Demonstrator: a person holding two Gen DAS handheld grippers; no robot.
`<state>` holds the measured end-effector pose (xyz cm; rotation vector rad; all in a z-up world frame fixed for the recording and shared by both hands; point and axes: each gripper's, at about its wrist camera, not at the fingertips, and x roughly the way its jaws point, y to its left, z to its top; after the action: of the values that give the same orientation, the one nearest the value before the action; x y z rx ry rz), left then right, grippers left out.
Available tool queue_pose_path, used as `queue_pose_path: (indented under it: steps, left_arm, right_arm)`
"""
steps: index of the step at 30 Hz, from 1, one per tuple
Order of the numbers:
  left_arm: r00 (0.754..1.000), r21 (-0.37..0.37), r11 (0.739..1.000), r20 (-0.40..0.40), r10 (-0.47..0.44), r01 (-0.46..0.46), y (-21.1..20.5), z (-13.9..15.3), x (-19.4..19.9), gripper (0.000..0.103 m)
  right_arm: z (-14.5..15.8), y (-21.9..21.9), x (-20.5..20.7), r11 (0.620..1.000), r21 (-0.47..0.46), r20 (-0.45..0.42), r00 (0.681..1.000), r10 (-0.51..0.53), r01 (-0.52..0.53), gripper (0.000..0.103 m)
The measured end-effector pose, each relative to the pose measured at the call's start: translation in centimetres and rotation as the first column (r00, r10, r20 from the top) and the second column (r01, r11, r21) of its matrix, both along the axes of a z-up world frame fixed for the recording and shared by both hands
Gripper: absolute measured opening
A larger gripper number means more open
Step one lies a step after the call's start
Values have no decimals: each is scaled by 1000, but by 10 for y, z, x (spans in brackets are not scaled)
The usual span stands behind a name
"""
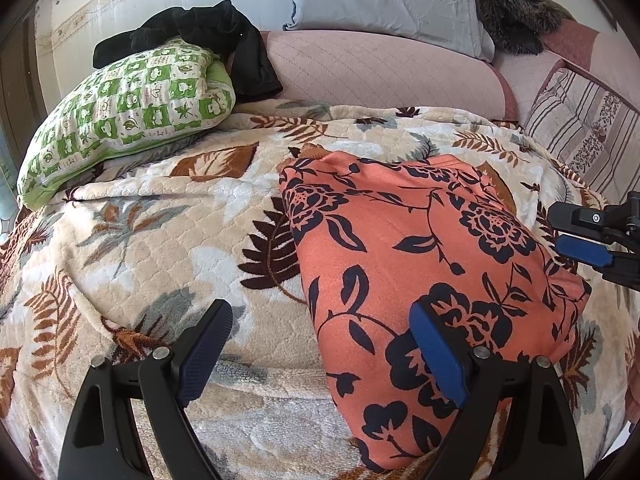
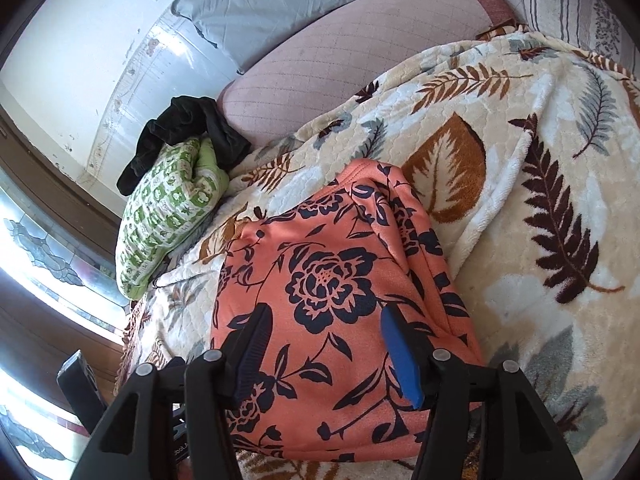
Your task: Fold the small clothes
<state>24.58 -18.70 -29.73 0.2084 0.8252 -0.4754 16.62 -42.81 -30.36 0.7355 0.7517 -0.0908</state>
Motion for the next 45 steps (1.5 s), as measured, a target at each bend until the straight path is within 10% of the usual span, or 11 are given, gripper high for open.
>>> queue_pose_path:
  steps: [45]
  left_arm:
    - [1000, -28, 1000, 20, 4, -4, 8, 14, -4, 90]
  right_arm:
    - [-3, 25, 17, 997, 74, -38, 999, 21, -18, 61]
